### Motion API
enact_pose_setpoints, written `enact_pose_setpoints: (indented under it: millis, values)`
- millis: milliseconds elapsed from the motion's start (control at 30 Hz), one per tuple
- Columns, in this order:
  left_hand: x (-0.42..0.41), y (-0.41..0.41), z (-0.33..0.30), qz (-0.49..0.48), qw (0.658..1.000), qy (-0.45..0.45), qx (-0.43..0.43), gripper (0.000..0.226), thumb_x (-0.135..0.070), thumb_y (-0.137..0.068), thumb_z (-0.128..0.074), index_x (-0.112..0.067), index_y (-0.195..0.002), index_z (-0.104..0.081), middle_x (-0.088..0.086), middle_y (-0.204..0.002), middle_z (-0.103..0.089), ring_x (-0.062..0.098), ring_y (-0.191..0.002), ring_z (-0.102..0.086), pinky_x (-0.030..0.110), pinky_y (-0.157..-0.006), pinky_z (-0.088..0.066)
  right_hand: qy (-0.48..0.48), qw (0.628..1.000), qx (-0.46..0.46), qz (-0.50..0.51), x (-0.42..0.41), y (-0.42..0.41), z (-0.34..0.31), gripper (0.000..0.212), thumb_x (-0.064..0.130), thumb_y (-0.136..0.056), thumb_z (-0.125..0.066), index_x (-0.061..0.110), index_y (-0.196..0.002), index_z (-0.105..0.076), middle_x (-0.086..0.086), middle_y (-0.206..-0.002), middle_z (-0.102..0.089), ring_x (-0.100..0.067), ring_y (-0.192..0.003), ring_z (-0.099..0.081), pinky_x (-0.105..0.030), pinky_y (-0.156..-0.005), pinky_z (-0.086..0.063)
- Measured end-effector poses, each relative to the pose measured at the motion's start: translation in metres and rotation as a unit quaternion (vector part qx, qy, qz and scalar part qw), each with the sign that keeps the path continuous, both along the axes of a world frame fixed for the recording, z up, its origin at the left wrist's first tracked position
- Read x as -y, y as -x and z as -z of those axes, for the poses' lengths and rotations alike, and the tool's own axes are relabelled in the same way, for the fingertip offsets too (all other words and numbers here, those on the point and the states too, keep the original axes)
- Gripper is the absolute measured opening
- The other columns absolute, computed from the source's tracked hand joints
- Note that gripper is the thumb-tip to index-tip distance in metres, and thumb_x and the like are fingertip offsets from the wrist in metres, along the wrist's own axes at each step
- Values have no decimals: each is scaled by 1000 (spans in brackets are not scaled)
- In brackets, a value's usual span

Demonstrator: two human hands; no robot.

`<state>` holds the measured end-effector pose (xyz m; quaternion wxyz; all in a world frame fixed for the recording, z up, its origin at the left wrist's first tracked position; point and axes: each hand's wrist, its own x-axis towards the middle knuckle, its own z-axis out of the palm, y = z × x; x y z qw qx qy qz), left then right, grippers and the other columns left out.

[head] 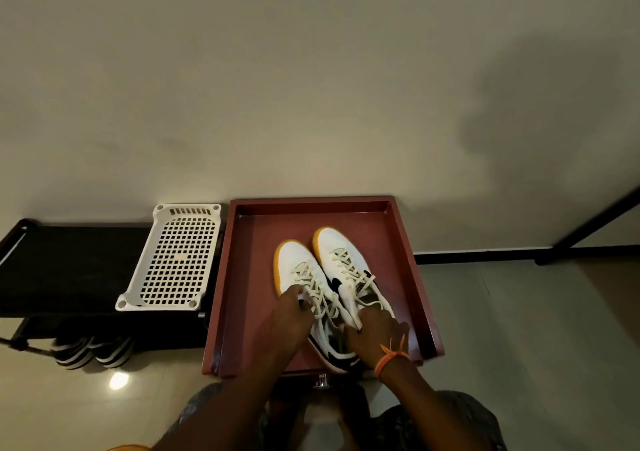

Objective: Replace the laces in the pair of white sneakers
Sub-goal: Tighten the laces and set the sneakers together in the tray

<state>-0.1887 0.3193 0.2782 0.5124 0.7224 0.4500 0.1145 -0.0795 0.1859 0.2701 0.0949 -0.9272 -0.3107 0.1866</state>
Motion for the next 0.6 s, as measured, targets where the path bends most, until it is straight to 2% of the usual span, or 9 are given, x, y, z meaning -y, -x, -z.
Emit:
enact_pose_setpoints:
  millis: [100, 167, 233, 267, 367, 433, 467, 533, 600]
  values:
    - [-26, -10, 11, 63, 996, -58, -17, 23, -2, -90, -53, -15, -106, -62, 1, -99, -65, 24, -92, -65, 30, -74, -48, -73, 997, -27, -3, 6, 21, -5, 45, 61, -90, -48, 24, -116, -49, 5, -107, -64, -20, -100, -64, -41, -90, -45]
    - [-38, -19, 19, 89, 993, -73, -38, 17, -1, -91, -53, -10, -102, -63, 7, -97, -67, 27, -92, -64, 25, -71, -40, -101, 994, -37, -21, 8, 34, -8, 49, 66, -92, -35, 28, -123, -40, 8, -113, -61, -19, -104, -62, -40, -89, -42]
    - [-40, -21, 19, 88, 992, -77, -36, 21, -5, -94, -52, -8, -110, -65, 12, -106, -69, 29, -100, -64, 24, -77, -40, -80, 995, -29, -52, 12, 39, -10, 57, 71, -89, -23, 33, -128, -38, 9, -122, -60, -19, -113, -57, -42, -91, -39]
    - [-34, -20, 14, 84, 993, -77, -34, 27, -9, -97, -51, -9, -120, -63, 13, -116, -68, 29, -108, -63, 24, -83, -41, -56, 996, -27, -68, 15, 38, -9, 60, 74, -87, -23, 35, -132, -37, 8, -127, -57, -20, -119, -53, -43, -93, -38]
    - [-10, -1, 6, 82, 996, -38, -28, 42, -20, -104, -44, -12, -145, -47, 8, -146, -50, 24, -134, -48, 19, -100, -34, 28, 991, -15, -132, 19, 35, -13, 72, 77, -84, -35, 41, -146, -25, 3, -136, -46, -25, -129, -41, -45, -96, -36]
    - [8, 14, 9, 102, 994, -43, -18, 48, -26, -105, -43, -19, -152, -37, 2, -154, -40, 18, -140, -40, 20, -108, -29, 60, 984, 4, -167, 18, 37, -13, 70, 68, -87, -42, 45, -149, -15, -3, -136, -42, -29, -129, -39, -46, -96, -36]
    - [18, 21, 8, 115, 992, -55, -17, 49, -31, -105, -42, -25, -153, -34, -1, -154, -39, 14, -139, -41, 23, -111, -32, 64, 983, 8, -170, 17, 39, -16, 69, 63, -88, -45, 47, -148, -14, -5, -136, -41, -32, -128, -39, -47, -96, -37]
    - [30, 28, 8, 128, 989, -70, -7, 42, -37, -106, -35, -35, -148, -35, -6, -146, -49, 4, -126, -53, 23, -102, -46, 68, 985, -5, -161, 12, 40, -22, 66, 58, -88, -50, 50, -146, -20, -8, -137, -40, -35, -129, -37, -50, -99, -39]
    - [34, 29, 3, 126, 988, -81, -30, 43, -29, -106, -38, -28, -149, -34, 0, -143, -51, 12, -124, -56, 28, -98, -50, 80, 984, -36, -157, 7, 40, -26, 66, 57, -86, -55, 50, -144, -25, -11, -139, -39, -38, -131, -36, -54, -100, -41]
